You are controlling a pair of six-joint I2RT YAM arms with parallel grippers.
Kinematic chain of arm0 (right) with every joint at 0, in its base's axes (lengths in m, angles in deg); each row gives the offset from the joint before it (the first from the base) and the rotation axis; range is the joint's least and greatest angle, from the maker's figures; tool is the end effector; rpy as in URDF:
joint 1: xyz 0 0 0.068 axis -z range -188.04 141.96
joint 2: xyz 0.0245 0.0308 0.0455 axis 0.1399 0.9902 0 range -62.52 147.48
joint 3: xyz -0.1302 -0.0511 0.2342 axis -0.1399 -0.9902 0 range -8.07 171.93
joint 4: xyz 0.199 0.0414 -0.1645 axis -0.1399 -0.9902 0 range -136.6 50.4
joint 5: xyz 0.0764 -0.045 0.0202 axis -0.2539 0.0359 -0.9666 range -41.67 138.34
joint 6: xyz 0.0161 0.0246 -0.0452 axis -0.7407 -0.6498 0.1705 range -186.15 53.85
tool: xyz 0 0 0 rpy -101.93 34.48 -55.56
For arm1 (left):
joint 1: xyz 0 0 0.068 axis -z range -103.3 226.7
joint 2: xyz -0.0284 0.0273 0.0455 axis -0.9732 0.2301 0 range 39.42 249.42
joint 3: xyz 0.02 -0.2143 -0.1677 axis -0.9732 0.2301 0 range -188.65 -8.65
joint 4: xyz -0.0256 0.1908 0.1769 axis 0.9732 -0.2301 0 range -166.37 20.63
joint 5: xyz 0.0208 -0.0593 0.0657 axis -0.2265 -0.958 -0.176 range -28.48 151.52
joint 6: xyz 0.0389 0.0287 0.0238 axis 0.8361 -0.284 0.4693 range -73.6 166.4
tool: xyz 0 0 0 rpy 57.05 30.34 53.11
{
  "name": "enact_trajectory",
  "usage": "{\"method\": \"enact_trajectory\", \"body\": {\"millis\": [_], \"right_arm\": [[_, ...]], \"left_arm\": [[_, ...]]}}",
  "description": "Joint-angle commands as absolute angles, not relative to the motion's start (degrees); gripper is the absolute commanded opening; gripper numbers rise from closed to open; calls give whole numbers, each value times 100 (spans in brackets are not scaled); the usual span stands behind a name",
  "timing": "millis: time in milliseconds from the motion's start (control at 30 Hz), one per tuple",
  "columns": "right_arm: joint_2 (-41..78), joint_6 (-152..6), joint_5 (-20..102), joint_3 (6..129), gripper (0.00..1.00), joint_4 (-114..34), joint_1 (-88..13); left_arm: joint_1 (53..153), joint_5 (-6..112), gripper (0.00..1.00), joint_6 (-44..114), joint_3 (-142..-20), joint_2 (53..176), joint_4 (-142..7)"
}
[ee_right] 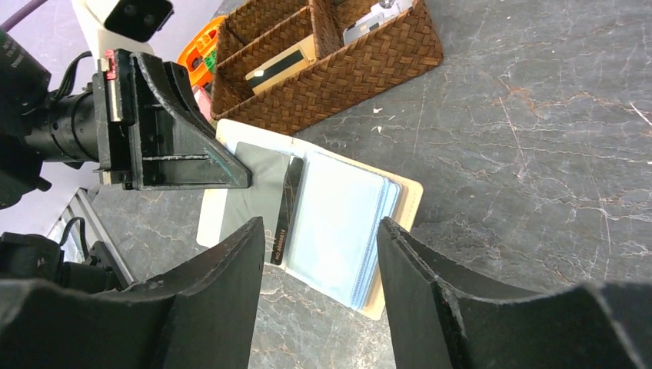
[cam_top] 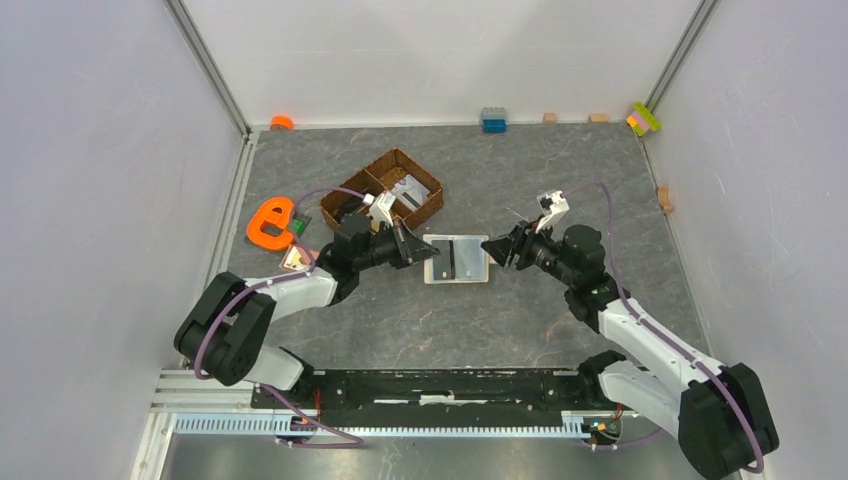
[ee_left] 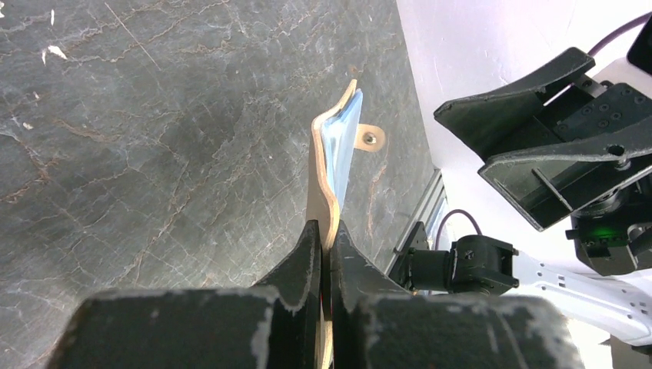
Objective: Take the credit cards out of the card holder
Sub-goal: Remove the credit card from the card holder.
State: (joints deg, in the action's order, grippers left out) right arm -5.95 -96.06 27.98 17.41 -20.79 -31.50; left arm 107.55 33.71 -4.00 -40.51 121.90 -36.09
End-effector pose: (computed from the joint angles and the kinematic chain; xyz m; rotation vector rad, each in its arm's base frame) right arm 0.1971 0.0991 0.2358 -0.1639 1.8741 0.9722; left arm 0.2387 -0.1618 0.1926 0.0200 2.0989 -1.3768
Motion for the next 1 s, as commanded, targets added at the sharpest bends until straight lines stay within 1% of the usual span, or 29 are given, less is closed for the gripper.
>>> {"method": "enact_trajectory", "body": {"millis": [0,67,167,233,333,500,700,800,967], "right_arm": [[-1074,-9342,3003,1479,61,-1550,-3133],[-1293,-9330,3013,1364,61,-1372,-3127],[-1309,-9523,2322,1186,58,-718,-3133],[-1047,-9814,1730,1169,56,-202,-3148],[-456,-10231,1069,1261,48,230,-3159],[257,-10873,554,1248,43,928,-3164],[686,-11150,382,1324,42,936,-3172],[802,-11227,325,1354,42,951,-3177],[884,-11264,317,1371,46,919,-3180]], "left_arm": [[10711,3274,2,-659,-3980,12093,-3166],[10685,3376,2,-694,-3887,12016,-3096],[10667,3399,2,-722,-3801,11917,-2971],[10662,3351,2,-765,-3764,11893,-2834],[10662,3244,2,-889,-3707,11910,-2524],[10632,3024,2,-1153,-3619,12016,-1959],[10614,2750,2,-1492,-3482,12106,-1051],[10617,2639,2,-1528,-3484,12073,-902],[10621,2490,2,-1712,-3475,12131,-531]]}}
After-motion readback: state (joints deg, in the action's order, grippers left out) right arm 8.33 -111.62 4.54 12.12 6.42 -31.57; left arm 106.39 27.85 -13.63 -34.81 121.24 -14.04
